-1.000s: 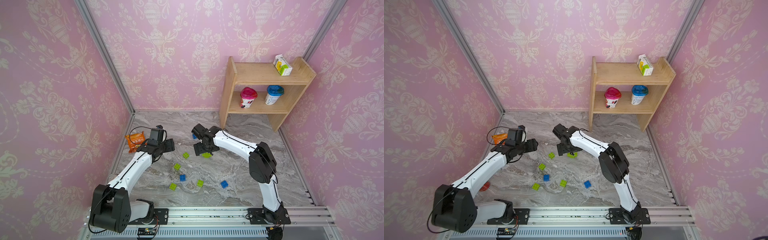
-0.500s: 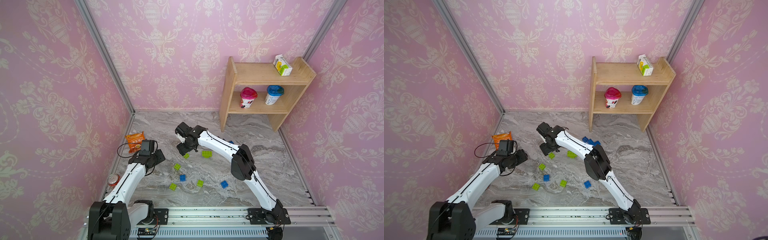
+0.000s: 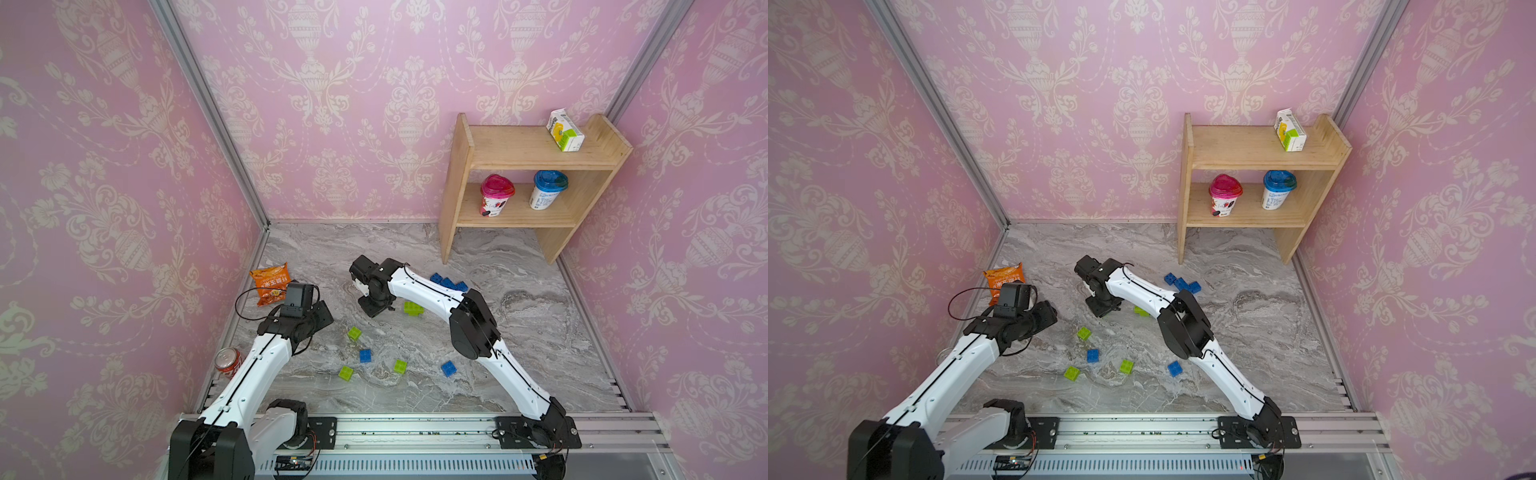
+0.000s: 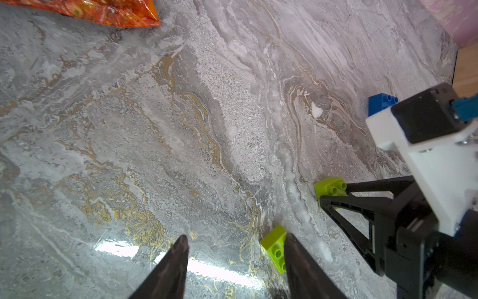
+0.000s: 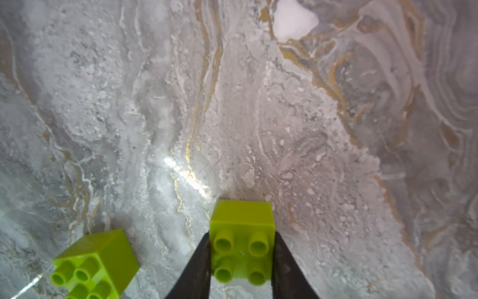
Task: Assemble the letter v with lego
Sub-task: Pick up the lego brick from the center of the board, then assemble the lego brick with the lego brick.
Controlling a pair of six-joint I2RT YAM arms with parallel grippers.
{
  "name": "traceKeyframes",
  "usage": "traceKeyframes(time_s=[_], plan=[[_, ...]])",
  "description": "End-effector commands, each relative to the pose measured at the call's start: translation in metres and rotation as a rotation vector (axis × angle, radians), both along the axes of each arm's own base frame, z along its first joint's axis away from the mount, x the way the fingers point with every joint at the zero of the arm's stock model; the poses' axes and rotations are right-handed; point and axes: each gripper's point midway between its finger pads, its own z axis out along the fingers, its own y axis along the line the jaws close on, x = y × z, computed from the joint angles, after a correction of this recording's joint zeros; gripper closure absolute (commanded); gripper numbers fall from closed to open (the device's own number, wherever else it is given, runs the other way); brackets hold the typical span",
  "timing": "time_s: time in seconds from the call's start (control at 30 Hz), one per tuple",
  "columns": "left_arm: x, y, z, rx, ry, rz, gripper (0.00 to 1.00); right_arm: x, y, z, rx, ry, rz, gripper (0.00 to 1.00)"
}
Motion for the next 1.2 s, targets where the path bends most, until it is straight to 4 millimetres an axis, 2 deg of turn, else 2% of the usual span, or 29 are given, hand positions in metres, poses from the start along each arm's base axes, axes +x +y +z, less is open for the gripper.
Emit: traceKeyframes(time_s=[0.0,0.1,0.17,0.2,0.27,0.33,0.37,0.43,0.5,0.63,0.67,0.83,0.9,1.0,1.07,1.17], plan=[[-0.01,-0.007,-0.008,0.015,0.038,0.01,0.39,0.002,0.0,0.044,0.05,-0.073,-0.03,0.74],[-0.009,-0.022,-0.009,0.011,0.032,-0.011,0.36,0.002,-0.028,0.084,0.042,-0.154,-0.129,0.76],[-0.009,-0.035,-0.014,-0.004,0.039,-0.037,0.33,-0.003,-0.064,0.105,0.026,-0.19,-0.239,0.77],[-0.009,-0.04,-0.018,-0.007,0.051,-0.047,0.31,-0.009,-0.084,0.108,0.025,-0.183,-0.299,0.77],[-0.008,-0.049,-0.029,-0.022,0.08,-0.067,0.29,-0.025,-0.126,0.103,0.014,-0.15,-0.42,0.77],[-0.008,-0.057,-0.037,-0.046,0.105,-0.083,0.26,-0.043,-0.162,0.089,-0.022,-0.11,-0.504,0.77],[-0.008,-0.062,-0.041,-0.056,0.116,-0.092,0.25,-0.052,-0.175,0.079,-0.037,-0.09,-0.534,0.78],[-0.01,-0.069,-0.047,-0.067,0.132,-0.101,0.24,-0.066,-0.189,0.058,-0.034,-0.045,-0.579,0.78],[-0.011,-0.074,-0.053,-0.075,0.143,-0.102,0.24,-0.074,-0.195,0.04,-0.02,-0.006,-0.607,0.78],[-0.009,-0.082,-0.067,-0.1,0.159,-0.091,0.21,-0.071,-0.197,0.022,-0.009,0.0,-0.623,0.78],[-0.007,-0.083,-0.069,-0.103,0.158,-0.088,0.21,-0.079,-0.203,0.008,-0.039,0.019,-0.619,0.78],[-0.009,-0.086,-0.081,-0.109,0.184,-0.071,0.22,-0.082,-0.202,-0.013,-0.025,0.039,-0.607,0.75],[-0.011,-0.087,-0.087,-0.106,0.204,-0.064,0.22,-0.083,-0.204,-0.018,-0.02,0.045,-0.607,0.68],[-0.016,-0.088,-0.096,-0.095,0.233,-0.061,0.25,-0.082,-0.204,-0.019,-0.006,0.043,-0.599,0.49],[-0.019,-0.087,-0.098,-0.059,0.249,-0.074,0.28,-0.082,-0.206,-0.017,-0.004,0.044,-0.598,0.31],[-0.023,-0.086,-0.098,0.0,0.269,-0.119,0.3,-0.083,-0.206,-0.012,0.005,0.043,-0.586,0.16]])
